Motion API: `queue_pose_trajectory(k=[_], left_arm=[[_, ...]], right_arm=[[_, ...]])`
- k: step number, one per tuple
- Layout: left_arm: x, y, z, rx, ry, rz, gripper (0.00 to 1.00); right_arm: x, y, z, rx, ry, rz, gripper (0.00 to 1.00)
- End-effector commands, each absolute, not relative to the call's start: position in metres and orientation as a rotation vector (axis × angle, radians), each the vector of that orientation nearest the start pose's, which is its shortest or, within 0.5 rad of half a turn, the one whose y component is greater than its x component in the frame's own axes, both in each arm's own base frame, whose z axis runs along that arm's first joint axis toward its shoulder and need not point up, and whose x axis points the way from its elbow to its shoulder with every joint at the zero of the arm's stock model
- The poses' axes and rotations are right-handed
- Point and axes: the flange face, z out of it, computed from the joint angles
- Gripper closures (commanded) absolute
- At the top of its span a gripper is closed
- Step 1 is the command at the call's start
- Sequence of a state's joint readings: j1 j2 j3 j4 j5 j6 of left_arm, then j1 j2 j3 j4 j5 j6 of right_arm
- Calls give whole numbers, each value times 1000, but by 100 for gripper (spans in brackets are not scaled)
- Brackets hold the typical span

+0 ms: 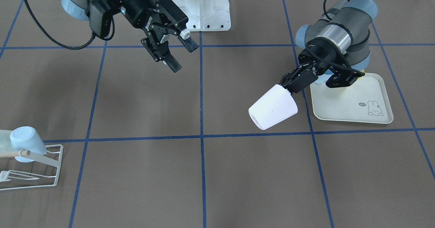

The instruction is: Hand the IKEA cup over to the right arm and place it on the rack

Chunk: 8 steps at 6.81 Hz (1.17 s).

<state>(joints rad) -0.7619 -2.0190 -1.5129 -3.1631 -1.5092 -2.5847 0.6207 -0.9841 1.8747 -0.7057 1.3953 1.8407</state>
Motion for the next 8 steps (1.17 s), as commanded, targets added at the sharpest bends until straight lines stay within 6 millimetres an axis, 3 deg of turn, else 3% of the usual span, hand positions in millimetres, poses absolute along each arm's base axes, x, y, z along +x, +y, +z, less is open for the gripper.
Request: queue_pose_trajectory(k=[1,3,6,8], left_arm=[[354,-505,232,-479,2317,-1209,100],[380,-478,220,-550,2411,-1211,100],[410,-457,187,-627,2437,-1166,100],[423,-445,185,-654,2431,-1170,100]], right_arm=[[-384,-449,101,457,-1823,800,0],[-384,-449,102,445,-1842,823,0],[-385,-451,104,447,-1841,828,0],[-386,-451,104,448,-1839,830,0]])
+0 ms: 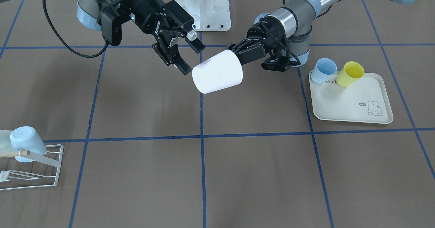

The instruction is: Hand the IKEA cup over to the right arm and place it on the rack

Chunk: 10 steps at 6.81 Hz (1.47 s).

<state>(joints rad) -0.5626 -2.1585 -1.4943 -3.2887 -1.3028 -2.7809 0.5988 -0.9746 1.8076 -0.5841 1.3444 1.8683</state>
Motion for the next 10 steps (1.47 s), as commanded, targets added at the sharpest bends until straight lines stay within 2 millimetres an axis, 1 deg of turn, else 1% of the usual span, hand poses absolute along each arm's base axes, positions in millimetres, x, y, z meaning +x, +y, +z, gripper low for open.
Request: queue_pose_trajectory(k=[1,2,3,4,5,8,9,10], left_arm=[[423,-444,181,-661,2437,-1165,100],[421,-443,177,-667,2446,-1160,100],[426,-440,172,-675,2452,-1160,100],[434,-432,171,-688,2452,-1174,100],[437,-428,166,-698,2461,-1172,100],[446,-417,160,-722,2465,-1174,100],[446,-416,160,-721,2469,-1179,100],[452,-409,160,-729,2469,-1192,100]], right_arm=[[-385,-451,104,448,-1841,830,0],[-386,-452,104,448,-1839,830,0],[-386,-452,104,448,-1839,830,0],[-385,-452,104,448,-1838,833,1],[-385,-452,104,448,-1840,832,1],[-386,-453,105,448,-1837,833,1],[-387,-453,106,448,-1835,833,1],[-387,-453,106,449,-1835,832,1]])
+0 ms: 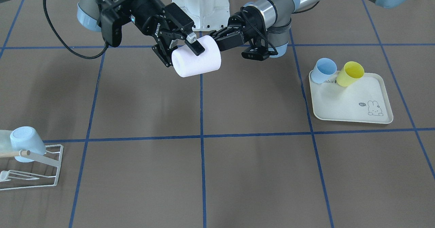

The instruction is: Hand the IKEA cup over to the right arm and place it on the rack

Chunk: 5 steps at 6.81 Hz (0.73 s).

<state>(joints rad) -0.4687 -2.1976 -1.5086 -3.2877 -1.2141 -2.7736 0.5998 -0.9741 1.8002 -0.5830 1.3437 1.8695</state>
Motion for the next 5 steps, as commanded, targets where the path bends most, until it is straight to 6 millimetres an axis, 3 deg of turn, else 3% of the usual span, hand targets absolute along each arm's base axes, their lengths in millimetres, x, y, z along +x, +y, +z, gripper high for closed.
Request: queue_pose_trajectory(k=[1,2,3,4,5], left_arm=[[453,-408,158,-735,2471,-1188,100],[454,-406,158,-739,2469,-1187,100],[454,-405,157,-745,2475,-1181,100],[454,-405,158,-745,2473,-1181,34],[450,-403,154,-751,2483,-1171,0]], right_arm=[[-388,-454,107,449,-1831,833,2],[-388,-454,107,448,-1833,833,19],[-389,-455,108,426,-1841,850,99],[-388,-455,108,425,-1847,848,100],[-390,-456,112,426,-1873,843,100]])
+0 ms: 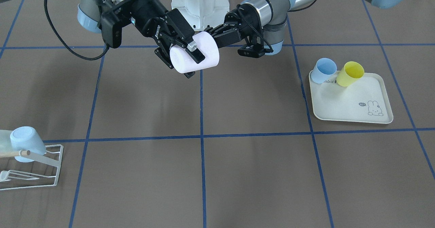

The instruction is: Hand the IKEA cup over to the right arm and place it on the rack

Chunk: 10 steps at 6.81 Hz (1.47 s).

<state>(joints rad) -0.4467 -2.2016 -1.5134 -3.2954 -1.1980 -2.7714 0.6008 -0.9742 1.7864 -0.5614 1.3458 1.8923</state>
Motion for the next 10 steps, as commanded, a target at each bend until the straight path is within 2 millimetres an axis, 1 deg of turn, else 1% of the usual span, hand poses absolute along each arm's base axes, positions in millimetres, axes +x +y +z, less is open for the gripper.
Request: queue_pose_trajectory(k=[1,2,3,4,5,6,7,8,9,10], left_arm=[[448,-403,154,-751,2487,-1169,0],[447,-403,155,-750,2486,-1170,0],[445,-403,154,-749,2490,-1163,0],[439,-403,153,-725,2497,-1147,0],[433,-401,147,-616,2520,-1103,0],[424,-404,145,-490,2528,-1073,0],[414,-416,156,-374,2490,-1006,0],[390,-435,179,-276,2427,-940,0],[361,-460,206,-213,2316,-885,0],[329,-482,208,-92,2223,-800,0]], right_arm=[[-390,-456,113,427,-1876,842,100],[-386,-460,113,437,-1875,849,100],[-375,-470,113,457,-1872,863,100],[-354,-489,116,497,-1858,893,100],[-329,-514,122,522,-1830,898,100],[-295,-551,140,545,-1776,911,100],[-256,-591,166,574,-1697,928,100],[-218,-629,196,638,-1577,880,100],[-196,-654,227,712,-1460,861,100],[-180,-670,256,760,-1301,822,100]])
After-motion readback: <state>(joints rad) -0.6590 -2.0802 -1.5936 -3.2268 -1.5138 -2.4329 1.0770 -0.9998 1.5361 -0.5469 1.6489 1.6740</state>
